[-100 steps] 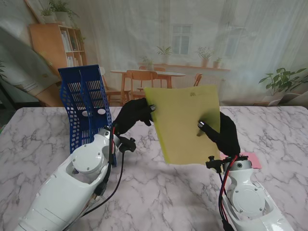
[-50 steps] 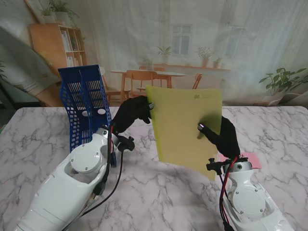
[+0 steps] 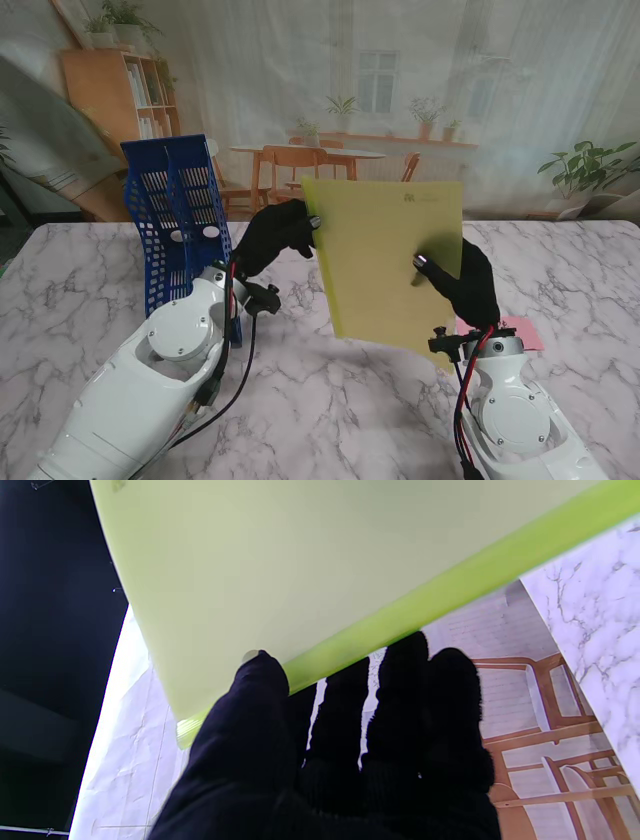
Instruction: Open the sliding file folder, put the receipt in and insert it into the document holder
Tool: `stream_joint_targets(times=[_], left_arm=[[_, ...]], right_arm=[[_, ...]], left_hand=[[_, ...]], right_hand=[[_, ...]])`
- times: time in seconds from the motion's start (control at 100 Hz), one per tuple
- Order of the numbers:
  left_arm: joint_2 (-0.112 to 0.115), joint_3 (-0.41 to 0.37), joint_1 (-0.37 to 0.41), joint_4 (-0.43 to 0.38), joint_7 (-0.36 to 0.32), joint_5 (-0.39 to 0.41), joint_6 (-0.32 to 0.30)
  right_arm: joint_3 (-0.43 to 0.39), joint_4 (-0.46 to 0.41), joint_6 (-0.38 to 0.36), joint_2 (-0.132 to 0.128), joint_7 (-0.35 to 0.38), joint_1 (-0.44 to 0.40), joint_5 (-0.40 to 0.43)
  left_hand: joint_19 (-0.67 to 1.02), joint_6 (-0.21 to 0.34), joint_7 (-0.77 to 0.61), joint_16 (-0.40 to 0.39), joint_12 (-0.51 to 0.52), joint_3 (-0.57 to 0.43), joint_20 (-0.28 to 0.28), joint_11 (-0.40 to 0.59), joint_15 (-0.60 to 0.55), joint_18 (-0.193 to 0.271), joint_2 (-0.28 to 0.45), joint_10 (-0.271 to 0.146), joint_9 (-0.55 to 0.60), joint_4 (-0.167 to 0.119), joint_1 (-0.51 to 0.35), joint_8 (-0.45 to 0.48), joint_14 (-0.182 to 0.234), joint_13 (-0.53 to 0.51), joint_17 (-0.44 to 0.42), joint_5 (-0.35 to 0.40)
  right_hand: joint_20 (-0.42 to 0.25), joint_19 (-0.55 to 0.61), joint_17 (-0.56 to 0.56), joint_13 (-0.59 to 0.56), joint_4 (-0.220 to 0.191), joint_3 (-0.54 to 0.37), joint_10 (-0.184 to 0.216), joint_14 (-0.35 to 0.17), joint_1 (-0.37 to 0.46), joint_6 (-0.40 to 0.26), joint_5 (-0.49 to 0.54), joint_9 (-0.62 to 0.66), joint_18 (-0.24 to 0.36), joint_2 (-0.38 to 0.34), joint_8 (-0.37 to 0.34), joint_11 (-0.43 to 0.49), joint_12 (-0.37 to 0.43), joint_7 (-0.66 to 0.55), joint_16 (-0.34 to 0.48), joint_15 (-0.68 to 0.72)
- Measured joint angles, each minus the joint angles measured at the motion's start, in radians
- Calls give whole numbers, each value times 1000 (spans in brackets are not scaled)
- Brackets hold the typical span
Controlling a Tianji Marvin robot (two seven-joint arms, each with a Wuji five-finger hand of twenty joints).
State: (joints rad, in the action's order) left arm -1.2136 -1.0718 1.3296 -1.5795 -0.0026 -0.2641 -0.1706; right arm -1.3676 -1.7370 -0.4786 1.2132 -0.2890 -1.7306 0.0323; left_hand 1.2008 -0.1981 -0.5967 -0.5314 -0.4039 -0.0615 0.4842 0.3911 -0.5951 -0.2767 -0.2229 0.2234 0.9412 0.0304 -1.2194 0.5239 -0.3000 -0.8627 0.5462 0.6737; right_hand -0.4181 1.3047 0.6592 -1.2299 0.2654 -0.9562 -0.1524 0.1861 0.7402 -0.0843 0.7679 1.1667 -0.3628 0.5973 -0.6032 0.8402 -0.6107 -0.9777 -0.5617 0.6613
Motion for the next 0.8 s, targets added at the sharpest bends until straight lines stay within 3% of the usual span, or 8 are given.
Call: stream_joint_targets(times=[0.19,0.8], left_arm=[[-2,19,-3,10,13,3,4],[-10,56,8,29,23,4,31]], right_arm=[[8,13,-34,7,-27,17,-11],[8,-2,-42,13,-31,27,-54]], left_hand=[[0,-8,-1,2,0,2,0,-8,0,12,0,-2,11,0,0,-19,13,-15,20,0],[0,-8,-12,2,28,10,-2,-18,0,13,17,-4,23,0,0,-59,19,-38,36,0]], right_hand=[[0,0,20,0,0,-1,0,0,0,0,2,0,0,0,-1,1,-5,0,-12,1],[0,0,49,-12,-1,-26,-11,0,0,0,3,0,1,1,-15,6,-26,0,-14,5]])
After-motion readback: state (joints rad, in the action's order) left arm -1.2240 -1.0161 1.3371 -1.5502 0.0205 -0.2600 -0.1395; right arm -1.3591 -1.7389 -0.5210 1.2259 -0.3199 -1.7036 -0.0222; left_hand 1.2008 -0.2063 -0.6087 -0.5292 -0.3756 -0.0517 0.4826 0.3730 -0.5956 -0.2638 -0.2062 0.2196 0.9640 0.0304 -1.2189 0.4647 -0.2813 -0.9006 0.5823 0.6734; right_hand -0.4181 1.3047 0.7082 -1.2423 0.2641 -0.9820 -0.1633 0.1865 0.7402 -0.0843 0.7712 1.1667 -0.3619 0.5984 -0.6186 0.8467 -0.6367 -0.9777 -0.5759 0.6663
